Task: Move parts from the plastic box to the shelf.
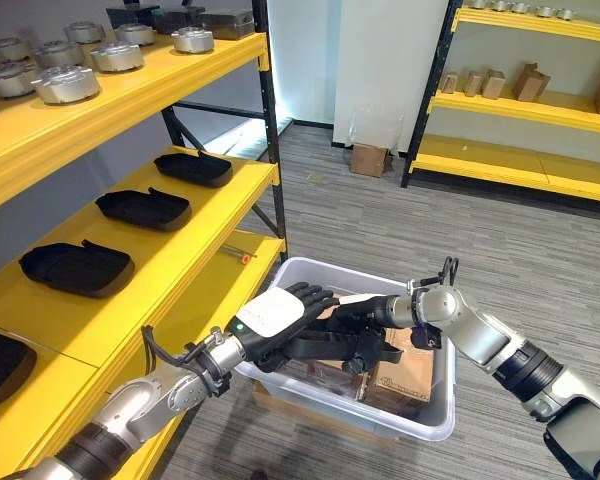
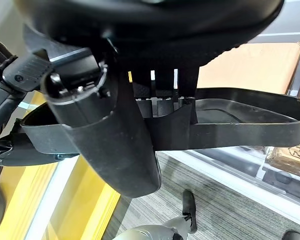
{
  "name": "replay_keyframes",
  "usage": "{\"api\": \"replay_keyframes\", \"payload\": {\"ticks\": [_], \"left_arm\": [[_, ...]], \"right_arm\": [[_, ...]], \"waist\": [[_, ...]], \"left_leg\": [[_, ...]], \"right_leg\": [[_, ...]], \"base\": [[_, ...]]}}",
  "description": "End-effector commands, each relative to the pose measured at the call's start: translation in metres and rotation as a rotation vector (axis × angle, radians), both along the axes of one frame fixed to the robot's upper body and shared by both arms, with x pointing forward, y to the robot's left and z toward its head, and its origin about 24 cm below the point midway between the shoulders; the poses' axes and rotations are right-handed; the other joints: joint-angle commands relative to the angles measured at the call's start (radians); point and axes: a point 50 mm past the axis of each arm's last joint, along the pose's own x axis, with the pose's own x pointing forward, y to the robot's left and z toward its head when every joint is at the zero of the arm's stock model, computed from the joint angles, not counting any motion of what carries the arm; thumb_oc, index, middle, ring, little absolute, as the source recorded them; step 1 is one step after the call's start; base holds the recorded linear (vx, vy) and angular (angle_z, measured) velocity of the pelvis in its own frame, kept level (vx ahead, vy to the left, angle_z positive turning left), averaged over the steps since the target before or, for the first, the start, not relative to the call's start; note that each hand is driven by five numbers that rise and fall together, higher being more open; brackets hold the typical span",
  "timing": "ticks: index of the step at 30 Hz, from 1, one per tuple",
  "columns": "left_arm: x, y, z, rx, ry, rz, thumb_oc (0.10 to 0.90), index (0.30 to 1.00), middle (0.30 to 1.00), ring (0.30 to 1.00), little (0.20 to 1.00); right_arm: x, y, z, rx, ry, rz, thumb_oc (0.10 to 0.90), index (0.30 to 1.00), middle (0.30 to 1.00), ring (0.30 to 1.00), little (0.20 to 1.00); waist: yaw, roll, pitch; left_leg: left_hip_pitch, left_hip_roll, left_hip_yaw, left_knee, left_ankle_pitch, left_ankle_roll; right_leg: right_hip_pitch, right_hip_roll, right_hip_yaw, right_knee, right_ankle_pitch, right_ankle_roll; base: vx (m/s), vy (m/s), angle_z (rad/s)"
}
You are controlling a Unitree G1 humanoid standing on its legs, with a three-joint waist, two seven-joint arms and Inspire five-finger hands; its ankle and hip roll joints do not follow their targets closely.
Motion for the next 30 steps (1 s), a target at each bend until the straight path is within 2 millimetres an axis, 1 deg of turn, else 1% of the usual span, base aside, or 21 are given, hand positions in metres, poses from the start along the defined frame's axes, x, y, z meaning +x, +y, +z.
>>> {"api": "replay_keyframes", "payload": {"ticks": [1, 8, 9, 10, 13, 17, 22, 25, 30], "left_arm": [[0.019, -0.025, 0.035, -0.203, -0.107, -0.064, 0.9, 1.0, 1.0, 1.0, 1.0], [0.018, -0.029, 0.036, -0.236, -0.095, -0.071, 0.9, 1.0, 1.0, 1.0, 1.0], [0.017, -0.03, 0.036, -0.244, -0.103, -0.08, 0.873, 0.962, 0.962, 0.962, 0.962], [0.018, -0.03, 0.036, -0.27, -0.103, -0.062, 0.4, 0.3, 0.3, 0.3, 0.3], [0.02, -0.03, 0.036, -0.283, -0.08, -0.036, 0.4, 0.3, 0.3, 0.3, 0.3], [0.021, -0.028, 0.034, -0.271, -0.1, -0.01, 0.4, 0.3, 0.3, 0.3, 0.3], [0.016, -0.031, 0.036, -0.22, -0.173, -0.076, 0.4, 0.3, 0.3, 0.3, 0.3], [0.018, -0.032, 0.042, -0.222, -0.189, -0.084, 0.4, 0.3, 0.3, 0.3, 0.3], [0.019, -0.033, 0.049, -0.273, -0.186, -0.084, 0.4, 0.3, 0.3, 0.3, 0.3]], "right_arm": [[0.012, 0.034, 0.078, 0.127, -0.298, 0.172, 0.4, 0.3, 0.3, 0.3, 0.3], [0.01, 0.033, 0.079, 0.14, -0.305, 0.19, 0.4, 0.3, 0.3, 0.3, 0.3], [0.01, 0.033, 0.079, 0.141, -0.305, 0.193, 0.4, 0.3, 0.3, 0.3, 0.3], [0.01, 0.033, 0.079, 0.143, -0.308, 0.195, 0.4, 0.3, 0.3, 0.3, 0.3], [0.01, 0.032, 0.078, 0.149, -0.313, 0.19, 0.4, 0.3, 0.3, 0.3, 0.3], [0.01, 0.032, 0.078, 0.155, -0.313, 0.179, 0.4, 0.3, 0.3, 0.3, 0.3], [0.013, 0.027, 0.077, 0.144, -0.317, 0.159, 0.4, 0.3, 0.3, 0.3, 0.3], [0.013, 0.025, 0.077, 0.143, -0.314, 0.156, 0.4, 0.3, 0.3, 0.3, 0.3], [0.014, 0.025, 0.079, 0.149, -0.318, 0.148, 0.4, 0.3, 0.3, 0.3, 0.3]], "waist": [[0.005, -0.013, -0.045], [0.002, -0.015, -0.045], [0.001, -0.016, -0.045], [0.001, -0.016, -0.045], [0.003, -0.017, -0.043], [0.004, -0.02, -0.042], [0.004, -0.022, -0.043], [0.0, -0.021, -0.045], [0.001, -0.019, -0.041]], "left_leg": [[0.026, 0.075, -0.027, -0.006, -0.043, -0.038], [0.025, 0.076, -0.023, -0.006, -0.043, -0.04], [0.024, 0.076, -0.022, -0.006, -0.043, -0.04], [0.024, 0.077, -0.022, -0.006, -0.042, -0.041], [0.023, 0.077, -0.023, -0.005, -0.042, -0.04], [0.024, 0.076, -0.024, -0.005, -0.043, -0.039], [0.024, 0.077, -0.023, -0.004, -0.044, -0.04], [0.026, 0.076, -0.021, -0.004, -0.045, -0.038], [0.026, 0.076, -0.021, -0.003, -0.045, -0.037]], "right_leg": [[-0.027, -0.056, -0.11, 0.13, -0.077, 0.011], [-0.027, -0.055, -0.111, 0.129, -0.078, 0.012], [-0.028, -0.055, -0.111, 0.129, -0.078, 0.012], [-0.029, -0.054, -0.111, 0.13, -0.078, 0.011], [-0.03, -0.054, -0.111, 0.133, -0.078, 0.011], [-0.029, -0.054, -0.113, 0.133, -0.079, 0.01], [-0.03, -0.054, -0.115, 0.132, -0.078, 0.011], [-0.029, -0.055, -0.113, 0.131, -0.078, 0.012], [-0.028, -0.056, -0.114, 0.132, -0.078, 0.011]], "base": [[0.0, 0.0, 0.0], [0.0, 0.0, 0.0], [0.0, 0.0, 0.0], [0.0, 0.0, 0.0], [0.0, 0.0, 0.0], [0.0, 0.0, 0.0], [0.0, 0.0, 0.0], [0.0, 0.0, 0.0], [0.0, 0.0, 0.0]]}}
